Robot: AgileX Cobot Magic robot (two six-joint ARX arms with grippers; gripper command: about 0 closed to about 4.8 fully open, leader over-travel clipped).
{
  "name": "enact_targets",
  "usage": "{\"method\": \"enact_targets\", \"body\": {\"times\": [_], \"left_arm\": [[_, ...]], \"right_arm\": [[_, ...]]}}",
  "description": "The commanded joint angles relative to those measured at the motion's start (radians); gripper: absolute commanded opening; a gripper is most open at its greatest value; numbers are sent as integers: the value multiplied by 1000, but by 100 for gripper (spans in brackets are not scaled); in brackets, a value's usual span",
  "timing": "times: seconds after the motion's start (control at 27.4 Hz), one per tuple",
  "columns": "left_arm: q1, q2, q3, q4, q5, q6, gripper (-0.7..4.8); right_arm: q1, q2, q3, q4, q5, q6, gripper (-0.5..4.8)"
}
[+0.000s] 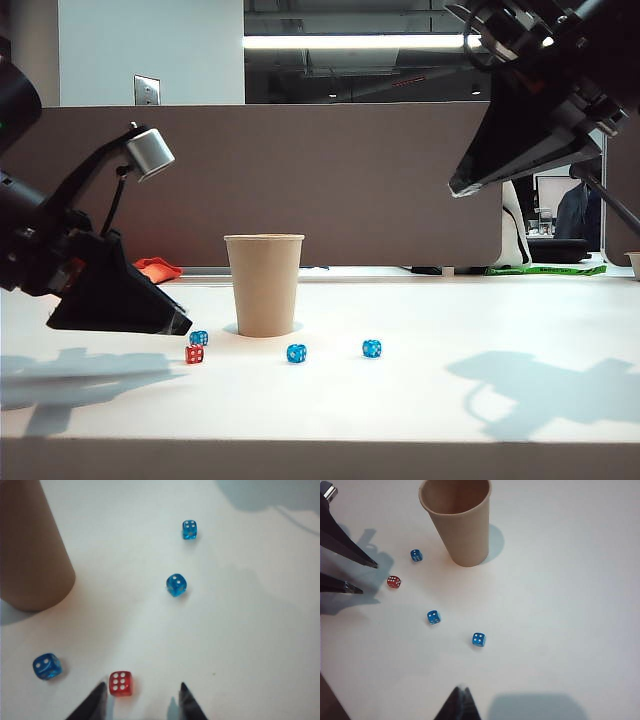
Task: Pick up the dice with a different color and drop it into the paper cup.
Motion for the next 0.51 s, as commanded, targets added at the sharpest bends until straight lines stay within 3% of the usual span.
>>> {"method": "enact_targets", "body": {"times": [0.04, 0.51], "left_arm": [[0, 11, 6, 17, -3, -23, 183], [0, 61, 51, 26, -8, -67, 182]], "right_arm": [[0, -2, 2, 10, -2, -3, -1], [0, -2, 2, 10, -2, -3, -1]]}}
